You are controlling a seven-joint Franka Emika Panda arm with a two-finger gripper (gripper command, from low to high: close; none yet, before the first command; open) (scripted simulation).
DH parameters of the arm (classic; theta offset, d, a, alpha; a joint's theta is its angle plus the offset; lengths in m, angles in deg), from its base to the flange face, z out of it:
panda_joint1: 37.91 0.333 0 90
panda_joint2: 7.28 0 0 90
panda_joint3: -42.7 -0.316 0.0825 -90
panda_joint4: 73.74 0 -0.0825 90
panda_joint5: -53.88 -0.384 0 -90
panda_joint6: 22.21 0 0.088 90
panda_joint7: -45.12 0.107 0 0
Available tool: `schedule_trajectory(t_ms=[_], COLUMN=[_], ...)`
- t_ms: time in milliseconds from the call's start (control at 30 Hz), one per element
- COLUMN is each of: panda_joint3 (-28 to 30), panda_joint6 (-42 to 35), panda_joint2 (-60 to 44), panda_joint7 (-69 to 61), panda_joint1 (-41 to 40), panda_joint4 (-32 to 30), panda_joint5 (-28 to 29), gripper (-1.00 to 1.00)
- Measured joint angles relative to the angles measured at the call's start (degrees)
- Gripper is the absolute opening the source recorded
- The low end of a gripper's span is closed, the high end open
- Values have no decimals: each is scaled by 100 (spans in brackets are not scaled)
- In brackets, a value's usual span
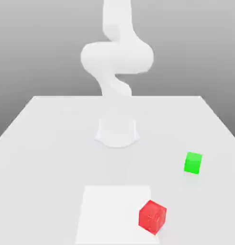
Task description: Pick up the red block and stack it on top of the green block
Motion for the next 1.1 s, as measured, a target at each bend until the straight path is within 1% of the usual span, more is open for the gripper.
schedule_trajectory(t_ms=[267, 533, 667, 800, 867, 967, 1000, 1100], panda_joint3=[-869, -1390, -1461, -1478, -1341, -949, -880, -880], panda_joint6=[708, 1393, 1749, 2149, 2444, 2940, 3027, 3034], panda_joint2=[-1696, -3371, -4183, -4951, -5356, -5980, -6091, -6091], panda_joint7=[1742, 3501, 4278, 4851, 5092, 5418, 5472, 5474], panda_joint1=[-576, -814, -716, -579, -471, -160, -107, -107], panda_joint4=[-450, -888, -1111, -1306, -1274, -1179, -1161, -1161], panda_joint5=[353, 774, 841, 717, 924, 1329, 1402, 1404], gripper=[0, 0, 0, 0, 0, 0, -100, -100])
